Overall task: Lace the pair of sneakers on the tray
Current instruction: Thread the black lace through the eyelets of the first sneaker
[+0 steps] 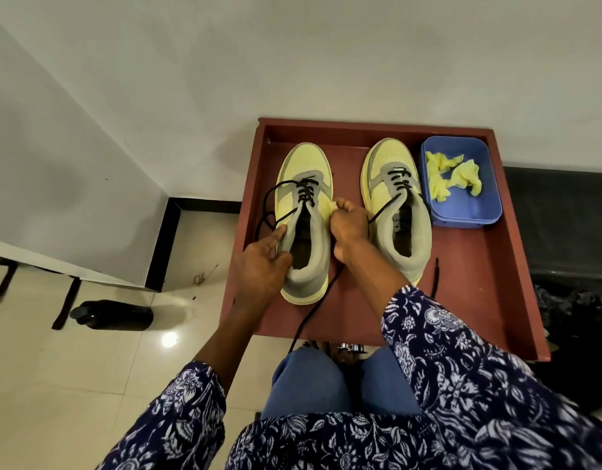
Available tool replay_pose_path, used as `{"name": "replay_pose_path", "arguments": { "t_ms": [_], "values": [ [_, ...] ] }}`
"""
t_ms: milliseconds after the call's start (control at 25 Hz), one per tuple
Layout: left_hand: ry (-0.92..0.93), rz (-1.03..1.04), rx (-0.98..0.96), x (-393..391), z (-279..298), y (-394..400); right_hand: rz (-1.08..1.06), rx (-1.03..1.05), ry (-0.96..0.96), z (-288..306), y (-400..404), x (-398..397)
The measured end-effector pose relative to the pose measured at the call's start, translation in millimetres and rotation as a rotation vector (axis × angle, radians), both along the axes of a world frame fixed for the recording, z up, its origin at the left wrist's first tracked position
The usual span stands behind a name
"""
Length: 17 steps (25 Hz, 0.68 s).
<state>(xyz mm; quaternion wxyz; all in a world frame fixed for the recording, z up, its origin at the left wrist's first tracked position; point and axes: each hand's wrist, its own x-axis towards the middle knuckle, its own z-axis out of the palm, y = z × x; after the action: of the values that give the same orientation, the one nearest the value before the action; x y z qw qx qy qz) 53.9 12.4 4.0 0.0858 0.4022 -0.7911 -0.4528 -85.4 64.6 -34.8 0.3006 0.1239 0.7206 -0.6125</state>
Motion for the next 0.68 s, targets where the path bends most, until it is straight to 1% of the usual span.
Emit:
{"name": "replay_pose_path", "arguments": {
  "t_ms": [160, 320, 400, 480, 600, 680],
  "values": [
    [-0.021, 0.011, -0.015, -1, 2, 2, 0.025, -0.005, 0.018, 0, 4, 1],
    [-0.010, 0.039, -0.037, -7, -2, 1, 0.022, -0.068, 0.010, -17, 22, 28],
    [-0.055, 0.020, -0.134, -12, -4, 1, 0.035, -0.099, 0.014, -21, 33, 43],
    [-0.078, -0.071, -0.274, -20, -3, -2, 0.066, -0.104, 0.026, -23, 44, 55],
    [-0.041, -0.343, -0.422, -37, -3, -10, 0.074, -0.096, 0.015, -20, 52, 63],
    [-0.083, -0.466, -0.502, -45, -8, -17, 0.055, -0.084, 0.009, -17, 51, 65]
  ]
}}
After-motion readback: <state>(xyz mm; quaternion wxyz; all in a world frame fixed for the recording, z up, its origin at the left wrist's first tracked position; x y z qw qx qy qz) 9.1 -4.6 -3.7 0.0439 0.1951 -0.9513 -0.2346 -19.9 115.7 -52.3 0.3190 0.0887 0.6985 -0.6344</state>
